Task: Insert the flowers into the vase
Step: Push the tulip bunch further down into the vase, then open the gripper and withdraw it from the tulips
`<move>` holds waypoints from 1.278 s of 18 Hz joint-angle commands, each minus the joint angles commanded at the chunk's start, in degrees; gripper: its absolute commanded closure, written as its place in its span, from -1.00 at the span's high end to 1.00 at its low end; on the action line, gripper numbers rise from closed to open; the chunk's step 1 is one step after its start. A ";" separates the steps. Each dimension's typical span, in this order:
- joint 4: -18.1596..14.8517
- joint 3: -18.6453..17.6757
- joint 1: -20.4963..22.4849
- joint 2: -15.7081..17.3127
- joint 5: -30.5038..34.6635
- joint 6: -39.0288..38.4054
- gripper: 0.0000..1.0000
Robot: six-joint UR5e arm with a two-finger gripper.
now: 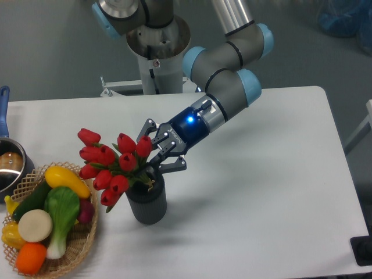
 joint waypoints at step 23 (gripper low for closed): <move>0.00 -0.26 0.44 -2.90 0.62 5.27 -0.14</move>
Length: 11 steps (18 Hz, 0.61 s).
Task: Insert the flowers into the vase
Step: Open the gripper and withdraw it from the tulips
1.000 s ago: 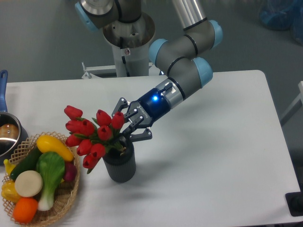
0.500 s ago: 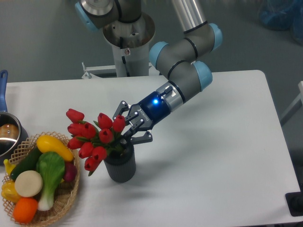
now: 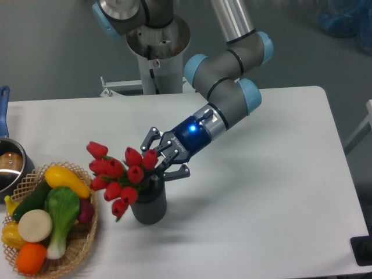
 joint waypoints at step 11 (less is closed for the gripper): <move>0.00 0.09 1.32 -0.35 0.00 2.90 0.85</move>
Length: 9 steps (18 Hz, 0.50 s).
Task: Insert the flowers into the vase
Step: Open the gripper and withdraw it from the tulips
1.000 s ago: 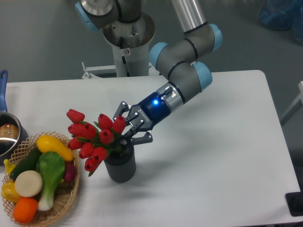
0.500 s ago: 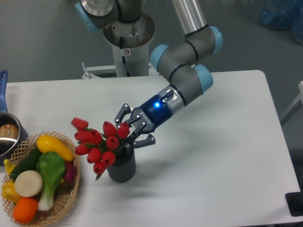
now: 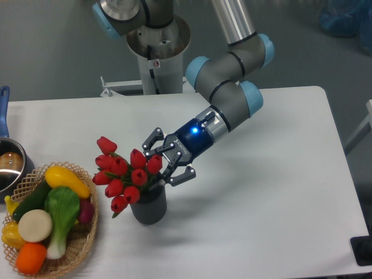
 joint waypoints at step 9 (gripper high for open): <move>-0.09 2.63 4.48 2.98 9.11 3.43 1.00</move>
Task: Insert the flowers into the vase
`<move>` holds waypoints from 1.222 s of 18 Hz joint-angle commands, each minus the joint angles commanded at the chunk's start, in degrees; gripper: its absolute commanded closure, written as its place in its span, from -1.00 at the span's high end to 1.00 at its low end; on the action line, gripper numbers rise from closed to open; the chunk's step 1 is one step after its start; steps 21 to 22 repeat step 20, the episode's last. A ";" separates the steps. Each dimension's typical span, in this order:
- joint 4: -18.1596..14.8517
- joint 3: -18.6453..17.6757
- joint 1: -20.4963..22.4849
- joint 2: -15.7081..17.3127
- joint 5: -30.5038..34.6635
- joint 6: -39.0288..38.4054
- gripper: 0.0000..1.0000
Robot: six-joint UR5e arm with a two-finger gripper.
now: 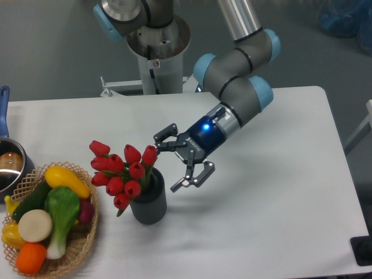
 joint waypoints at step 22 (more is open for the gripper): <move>-2.11 3.44 3.52 19.17 56.46 -3.87 1.00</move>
